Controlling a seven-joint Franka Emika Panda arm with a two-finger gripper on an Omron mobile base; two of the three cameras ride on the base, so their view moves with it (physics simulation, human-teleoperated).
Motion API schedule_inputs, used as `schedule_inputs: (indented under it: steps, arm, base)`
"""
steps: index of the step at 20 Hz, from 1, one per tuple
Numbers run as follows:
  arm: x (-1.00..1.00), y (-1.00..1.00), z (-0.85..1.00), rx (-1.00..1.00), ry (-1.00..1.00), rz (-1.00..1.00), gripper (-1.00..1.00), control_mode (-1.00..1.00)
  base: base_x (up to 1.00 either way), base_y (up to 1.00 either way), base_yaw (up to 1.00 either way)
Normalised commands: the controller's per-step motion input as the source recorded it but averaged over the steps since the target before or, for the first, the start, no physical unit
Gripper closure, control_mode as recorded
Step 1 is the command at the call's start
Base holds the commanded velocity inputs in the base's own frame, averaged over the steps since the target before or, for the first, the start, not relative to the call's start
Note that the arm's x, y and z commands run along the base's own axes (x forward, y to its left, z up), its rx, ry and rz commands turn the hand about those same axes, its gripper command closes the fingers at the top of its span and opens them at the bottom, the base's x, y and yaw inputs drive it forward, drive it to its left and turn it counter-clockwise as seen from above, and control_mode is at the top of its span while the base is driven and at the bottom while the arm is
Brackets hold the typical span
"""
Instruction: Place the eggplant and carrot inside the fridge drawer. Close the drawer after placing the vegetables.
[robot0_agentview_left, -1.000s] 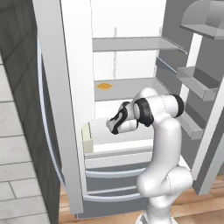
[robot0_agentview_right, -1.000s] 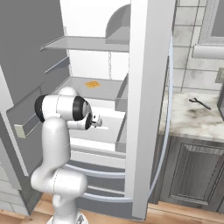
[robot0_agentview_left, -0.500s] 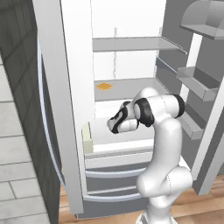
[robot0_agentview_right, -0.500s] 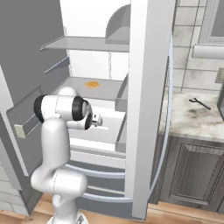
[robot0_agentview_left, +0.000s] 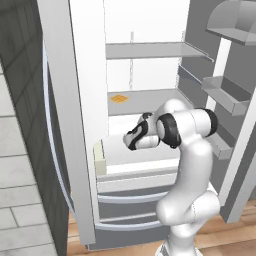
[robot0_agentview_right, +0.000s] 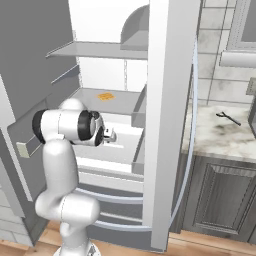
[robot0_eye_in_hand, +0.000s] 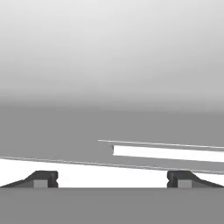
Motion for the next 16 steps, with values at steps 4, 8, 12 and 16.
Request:
schedule_inputs:
  steps: [4, 8, 12, 16]
  arm:
    - [-0.81, 0.00, 0.31, 0.00, -0.03, 0.00, -1.00, -1.00]
    - [-0.86, 0.00, 0.33, 0.00, -0.05, 0.00, -1.00, -1.00]
    - [-0.79, 0.00, 0.46, 0.00, -0.04, 0.00, -1.00, -1.00]
    - [-0.62, 0.00, 0.64, 0.00, -0.05, 0.00, -1.00, -1.00]
  base:
    - [0.00, 0.00, 0.00]
    - [0.00, 0.00, 0.00]
    - [0.00, 0.00, 0.00]
    - [0.00, 0.00, 0.00]
